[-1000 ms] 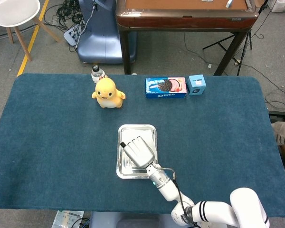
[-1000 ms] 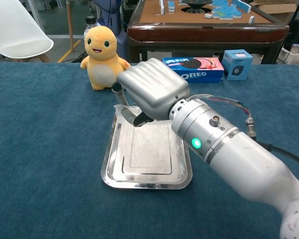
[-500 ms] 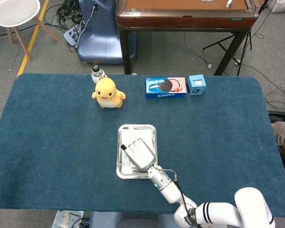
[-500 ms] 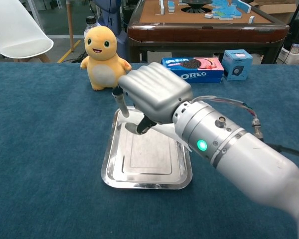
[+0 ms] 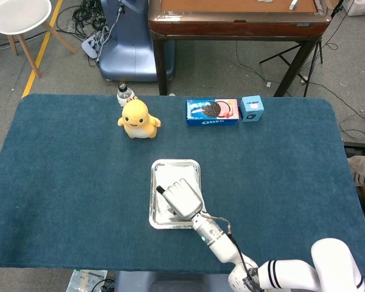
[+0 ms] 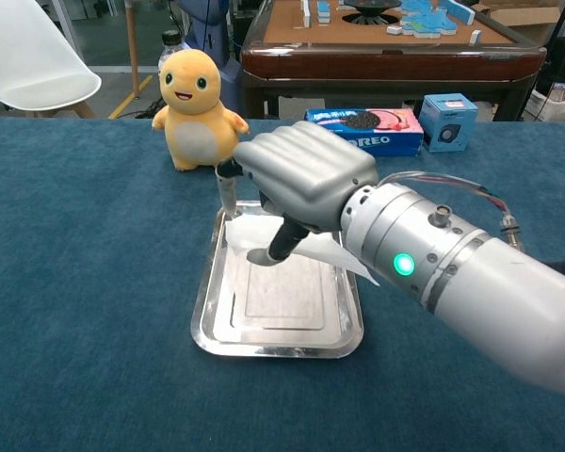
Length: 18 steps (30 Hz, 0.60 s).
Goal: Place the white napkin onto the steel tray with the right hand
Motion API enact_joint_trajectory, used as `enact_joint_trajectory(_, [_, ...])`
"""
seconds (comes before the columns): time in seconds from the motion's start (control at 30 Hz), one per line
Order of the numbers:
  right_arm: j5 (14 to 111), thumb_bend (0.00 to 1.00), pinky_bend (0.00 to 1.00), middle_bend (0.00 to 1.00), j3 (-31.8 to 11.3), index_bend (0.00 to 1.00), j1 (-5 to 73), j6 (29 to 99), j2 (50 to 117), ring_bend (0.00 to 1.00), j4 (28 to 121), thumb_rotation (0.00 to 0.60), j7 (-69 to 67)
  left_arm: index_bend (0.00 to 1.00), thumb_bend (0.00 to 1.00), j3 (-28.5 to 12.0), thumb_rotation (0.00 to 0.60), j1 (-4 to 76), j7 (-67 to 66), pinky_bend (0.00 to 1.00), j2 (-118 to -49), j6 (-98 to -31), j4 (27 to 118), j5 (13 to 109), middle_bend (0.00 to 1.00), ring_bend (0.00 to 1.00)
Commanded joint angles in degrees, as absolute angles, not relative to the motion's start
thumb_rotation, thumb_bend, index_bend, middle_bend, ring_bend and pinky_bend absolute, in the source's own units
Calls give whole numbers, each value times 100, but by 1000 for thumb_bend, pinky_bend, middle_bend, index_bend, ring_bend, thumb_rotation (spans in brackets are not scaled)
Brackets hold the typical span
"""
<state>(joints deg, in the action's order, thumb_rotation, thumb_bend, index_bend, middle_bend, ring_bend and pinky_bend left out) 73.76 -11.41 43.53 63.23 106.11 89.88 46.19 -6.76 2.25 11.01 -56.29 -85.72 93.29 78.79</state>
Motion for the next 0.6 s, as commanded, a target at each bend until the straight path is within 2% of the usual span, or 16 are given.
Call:
enact_joint_trajectory(0.03, [7258, 151, 1000, 1000, -1150, 389, 4343, 6278, 10497, 1000, 9169, 600, 4659, 341, 479, -676, 600, 223, 1100, 356, -5629, -8573, 9331, 7877, 277, 216])
enact_joint_trajectory(0.3, [7019, 4, 1000, 1000, -1152, 359, 4350, 6283, 10435, 1000, 9369, 600, 4706, 341, 479, -672, 600, 223, 1088, 356, -5625, -8575, 9344, 7882, 277, 216])
enact_joint_trajectory(0.6, [6485, 0, 1000, 1000, -1236, 331, 4434, 6080, 10376, 1000, 9561, 600, 4610, 341, 479, -669, 600, 222, 1092, 356, -5618, -8574, 9348, 7885, 277, 216])
